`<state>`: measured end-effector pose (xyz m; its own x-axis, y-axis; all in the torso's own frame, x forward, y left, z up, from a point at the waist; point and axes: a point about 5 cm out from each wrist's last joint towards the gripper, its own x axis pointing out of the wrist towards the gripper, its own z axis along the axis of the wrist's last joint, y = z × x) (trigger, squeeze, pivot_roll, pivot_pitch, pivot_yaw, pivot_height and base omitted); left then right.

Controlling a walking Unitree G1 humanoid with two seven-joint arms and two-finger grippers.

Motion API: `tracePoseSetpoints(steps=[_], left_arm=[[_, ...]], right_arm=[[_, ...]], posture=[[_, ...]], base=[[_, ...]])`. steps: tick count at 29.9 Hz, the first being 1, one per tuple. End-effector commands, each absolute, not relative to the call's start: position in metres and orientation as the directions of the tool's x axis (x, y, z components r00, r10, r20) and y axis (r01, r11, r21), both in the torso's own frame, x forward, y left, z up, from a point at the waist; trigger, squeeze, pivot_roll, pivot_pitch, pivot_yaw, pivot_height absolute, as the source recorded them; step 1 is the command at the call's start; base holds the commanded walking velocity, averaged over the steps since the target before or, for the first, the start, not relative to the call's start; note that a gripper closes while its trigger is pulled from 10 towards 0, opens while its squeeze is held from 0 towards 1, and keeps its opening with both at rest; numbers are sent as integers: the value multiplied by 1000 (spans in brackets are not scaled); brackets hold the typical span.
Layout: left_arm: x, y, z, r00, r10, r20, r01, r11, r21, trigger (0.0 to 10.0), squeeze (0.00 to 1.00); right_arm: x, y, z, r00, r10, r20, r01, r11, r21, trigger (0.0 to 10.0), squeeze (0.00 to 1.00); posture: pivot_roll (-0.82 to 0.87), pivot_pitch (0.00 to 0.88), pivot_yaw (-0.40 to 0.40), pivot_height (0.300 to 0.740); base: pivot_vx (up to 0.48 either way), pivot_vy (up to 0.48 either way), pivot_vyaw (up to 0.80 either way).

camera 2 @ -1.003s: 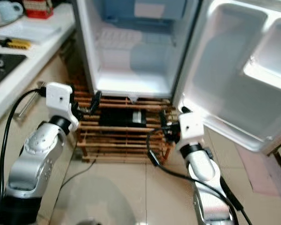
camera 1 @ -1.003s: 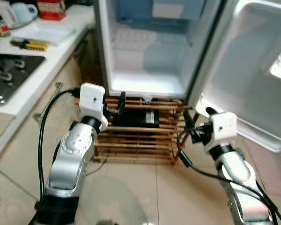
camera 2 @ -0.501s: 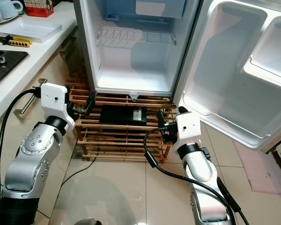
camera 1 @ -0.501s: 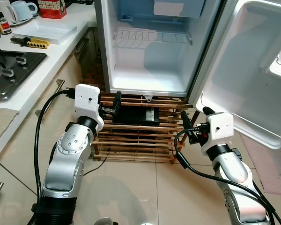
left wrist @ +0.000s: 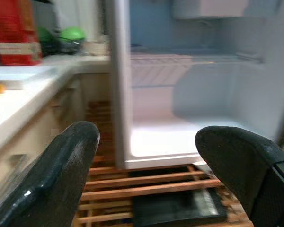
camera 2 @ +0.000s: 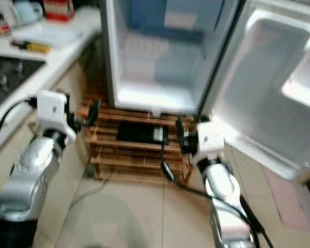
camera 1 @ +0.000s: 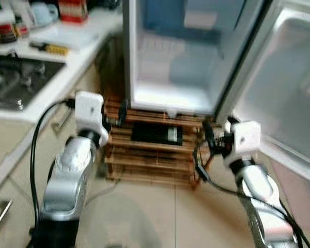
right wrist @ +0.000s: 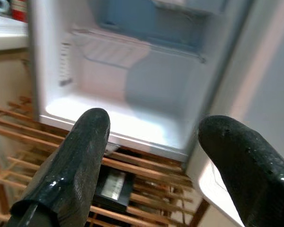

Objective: Restocking fridge

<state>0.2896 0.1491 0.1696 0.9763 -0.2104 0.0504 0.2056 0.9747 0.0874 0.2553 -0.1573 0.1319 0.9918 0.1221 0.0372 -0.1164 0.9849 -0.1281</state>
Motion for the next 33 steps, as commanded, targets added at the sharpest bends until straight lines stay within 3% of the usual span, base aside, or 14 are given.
tracePoseSetpoints(steps=[1,5,26,33], left_arm=[[290,144,174,969,-239,58,233,968,94,10000,0],[291,144,174,969,-242,57,236,967,95,10000,0],[291,145,174,972,-230,50,224,970,97,10000,0],[292,148,173,977,-210,46,204,973,111,10000,0]], right_arm=[[255,-159,132,994,108,28,-104,988,-112,10000,0],[254,-158,132,994,110,27,-106,988,-112,10000,0],[255,-155,132,991,134,23,-130,984,-121,10000,0],[255,-153,132,988,150,26,-146,982,-117,10000,0]], posture=[[10,0,-39,740],[9,0,-38,740],[17,4,-45,740],[21,6,-45,740]], base=[[337,0,-506],[337,0,-653],[334,0,0],[0,0,0]])
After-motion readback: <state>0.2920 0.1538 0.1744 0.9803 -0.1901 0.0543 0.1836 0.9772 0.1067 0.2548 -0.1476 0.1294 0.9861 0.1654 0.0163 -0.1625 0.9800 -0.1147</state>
